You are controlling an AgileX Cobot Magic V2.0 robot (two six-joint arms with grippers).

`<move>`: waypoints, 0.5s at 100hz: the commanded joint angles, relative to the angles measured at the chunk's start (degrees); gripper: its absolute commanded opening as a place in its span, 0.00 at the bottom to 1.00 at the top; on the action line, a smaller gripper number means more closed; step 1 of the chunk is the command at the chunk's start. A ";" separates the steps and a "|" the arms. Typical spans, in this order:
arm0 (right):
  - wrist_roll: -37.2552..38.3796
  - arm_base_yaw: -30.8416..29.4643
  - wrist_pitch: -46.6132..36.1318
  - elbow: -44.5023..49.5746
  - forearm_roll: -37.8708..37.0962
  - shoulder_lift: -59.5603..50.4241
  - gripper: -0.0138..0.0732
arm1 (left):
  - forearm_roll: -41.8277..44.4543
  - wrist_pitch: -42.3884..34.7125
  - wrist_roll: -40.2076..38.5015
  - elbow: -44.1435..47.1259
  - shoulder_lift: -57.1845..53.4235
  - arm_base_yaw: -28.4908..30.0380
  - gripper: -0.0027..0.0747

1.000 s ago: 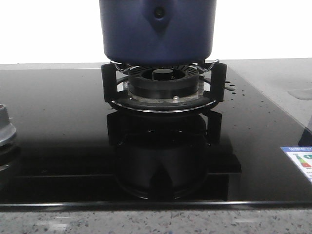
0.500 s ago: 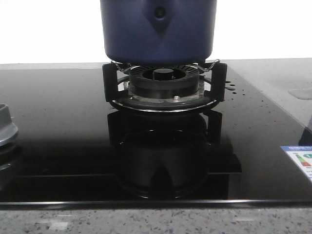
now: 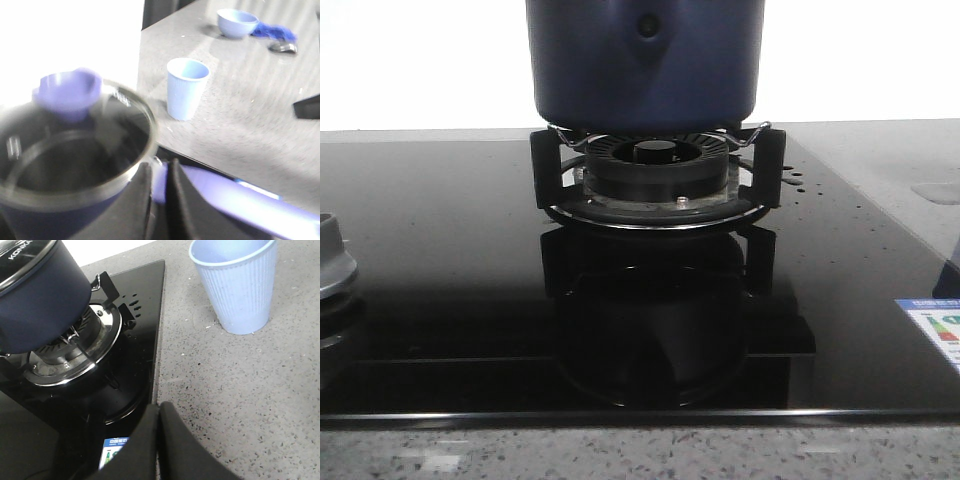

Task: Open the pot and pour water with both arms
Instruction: 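Lift the glass lid off the blue saucepan with the left gripper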

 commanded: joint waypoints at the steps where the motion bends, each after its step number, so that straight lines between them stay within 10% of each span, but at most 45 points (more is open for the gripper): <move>1: -1.01 -0.01 -3.69 -1.86 1.20 1.25 0.08 | -5.91 1.31 4.57 -4.76 2.48 -0.49 0.32; 19: -1.01 -0.01 -3.69 -1.86 1.11 1.25 0.08 | -10.00 -0.90 6.68 -10.14 9.37 -0.49 0.72; 50: -1.01 -0.01 -3.69 -1.86 1.11 1.25 0.08 | -10.89 -0.89 10.91 -18.28 19.77 -1.12 0.73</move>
